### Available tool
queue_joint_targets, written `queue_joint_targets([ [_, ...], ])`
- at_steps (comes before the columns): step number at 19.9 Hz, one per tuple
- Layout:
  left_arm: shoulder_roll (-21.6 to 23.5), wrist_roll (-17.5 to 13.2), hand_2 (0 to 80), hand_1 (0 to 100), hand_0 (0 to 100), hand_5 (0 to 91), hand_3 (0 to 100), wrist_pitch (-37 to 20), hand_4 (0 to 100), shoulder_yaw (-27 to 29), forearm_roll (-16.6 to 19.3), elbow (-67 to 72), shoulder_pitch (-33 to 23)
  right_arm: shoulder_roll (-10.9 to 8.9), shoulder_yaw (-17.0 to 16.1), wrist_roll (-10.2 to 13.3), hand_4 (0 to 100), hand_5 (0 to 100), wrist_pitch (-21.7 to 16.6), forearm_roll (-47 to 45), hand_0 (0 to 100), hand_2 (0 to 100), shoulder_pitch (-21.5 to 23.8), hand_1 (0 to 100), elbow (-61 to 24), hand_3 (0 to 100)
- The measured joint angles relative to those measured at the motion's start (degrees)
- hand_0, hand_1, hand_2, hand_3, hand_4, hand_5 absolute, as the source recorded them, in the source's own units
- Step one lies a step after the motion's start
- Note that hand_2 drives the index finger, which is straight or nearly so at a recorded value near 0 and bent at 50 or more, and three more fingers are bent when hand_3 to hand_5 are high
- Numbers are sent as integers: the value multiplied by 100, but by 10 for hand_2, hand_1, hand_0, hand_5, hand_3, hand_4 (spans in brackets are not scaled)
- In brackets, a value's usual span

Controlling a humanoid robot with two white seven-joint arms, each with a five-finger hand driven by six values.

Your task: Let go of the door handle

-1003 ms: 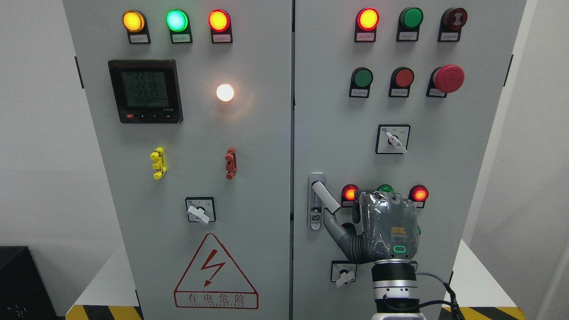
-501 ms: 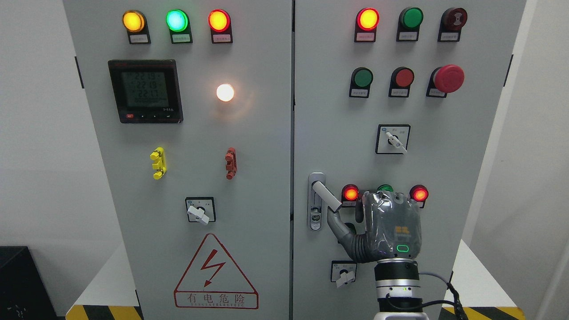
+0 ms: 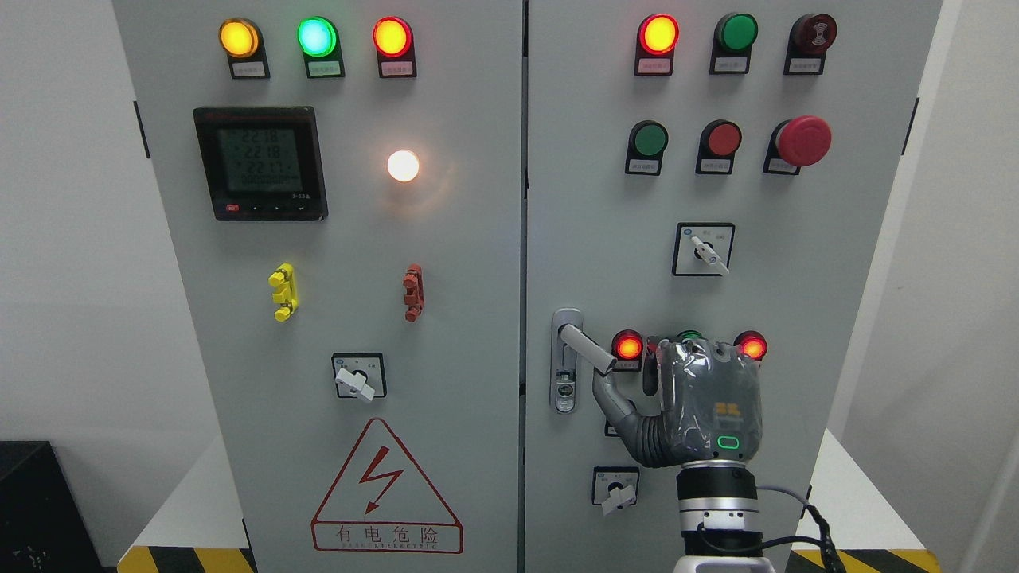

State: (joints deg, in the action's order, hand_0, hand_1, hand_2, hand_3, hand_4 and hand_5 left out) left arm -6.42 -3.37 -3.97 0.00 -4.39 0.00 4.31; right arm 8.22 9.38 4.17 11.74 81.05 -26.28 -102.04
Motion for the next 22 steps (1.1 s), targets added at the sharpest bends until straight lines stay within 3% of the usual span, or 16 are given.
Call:
queue_joint_targets([
  [22, 0, 0, 23, 0, 0, 0, 83, 0, 12, 0, 0, 0, 0, -3, -99, -22, 1000, 951, -2, -1, 369, 879, -143, 318, -17, 1000],
])
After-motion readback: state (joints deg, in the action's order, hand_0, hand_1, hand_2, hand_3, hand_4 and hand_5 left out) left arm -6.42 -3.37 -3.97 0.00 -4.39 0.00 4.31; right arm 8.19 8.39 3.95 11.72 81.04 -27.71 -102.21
